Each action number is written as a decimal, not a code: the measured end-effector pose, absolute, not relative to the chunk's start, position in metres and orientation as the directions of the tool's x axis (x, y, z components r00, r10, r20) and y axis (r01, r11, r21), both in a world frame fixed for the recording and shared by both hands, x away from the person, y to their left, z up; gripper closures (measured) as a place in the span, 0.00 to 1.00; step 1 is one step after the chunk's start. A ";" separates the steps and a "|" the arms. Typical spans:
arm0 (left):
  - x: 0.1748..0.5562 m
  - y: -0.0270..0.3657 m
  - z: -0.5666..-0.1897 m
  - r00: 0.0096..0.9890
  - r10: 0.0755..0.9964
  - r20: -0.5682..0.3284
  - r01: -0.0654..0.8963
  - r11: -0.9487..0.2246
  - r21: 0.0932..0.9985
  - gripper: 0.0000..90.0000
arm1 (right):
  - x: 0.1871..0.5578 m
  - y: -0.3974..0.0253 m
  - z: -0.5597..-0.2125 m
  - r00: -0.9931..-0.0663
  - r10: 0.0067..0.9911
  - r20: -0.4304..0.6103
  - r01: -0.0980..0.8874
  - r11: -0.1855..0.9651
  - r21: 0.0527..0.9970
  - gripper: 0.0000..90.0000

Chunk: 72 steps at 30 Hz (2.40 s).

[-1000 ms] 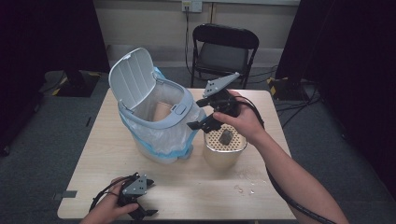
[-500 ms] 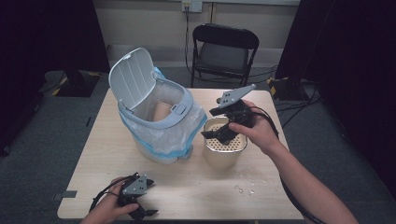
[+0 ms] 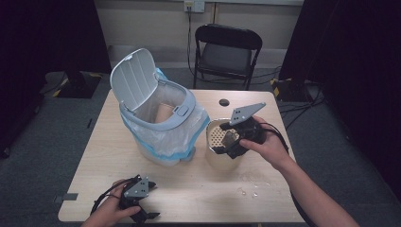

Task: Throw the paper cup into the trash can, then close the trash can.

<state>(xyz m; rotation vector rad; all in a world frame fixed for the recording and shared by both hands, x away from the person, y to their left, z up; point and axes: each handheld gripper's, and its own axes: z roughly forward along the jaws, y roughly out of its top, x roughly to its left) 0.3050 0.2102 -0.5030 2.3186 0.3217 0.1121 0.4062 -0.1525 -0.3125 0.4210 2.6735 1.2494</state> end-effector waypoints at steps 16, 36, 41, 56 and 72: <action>0.305 0.210 -0.503 0.964 0.265 -0.018 0.197 -0.665 0.720 0.00 | 0.394 -0.173 -0.341 -0.946 0.325 0.003 0.211 0.605 0.768 0.16; 0.305 0.210 -0.503 0.964 0.264 -0.016 0.196 -0.670 0.716 0.00 | 0.381 -0.188 -0.381 -0.941 0.332 0.066 0.262 0.590 0.764 0.16; 0.305 0.210 -0.503 0.964 0.264 -0.017 0.196 -0.669 0.717 0.00 | 0.379 -0.193 -0.383 -0.936 0.347 0.067 0.265 0.565 0.781 0.16; 0.305 0.210 -0.503 0.964 0.266 -0.017 0.197 -0.668 0.717 0.00 | 0.367 -0.216 -0.366 -0.936 0.347 0.057 0.252 0.549 0.797 0.16; 0.305 0.210 -0.502 0.964 0.264 -0.014 0.194 -0.673 0.714 0.00 | 0.341 -0.248 -0.404 -0.934 0.348 0.086 0.283 0.569 0.772 0.16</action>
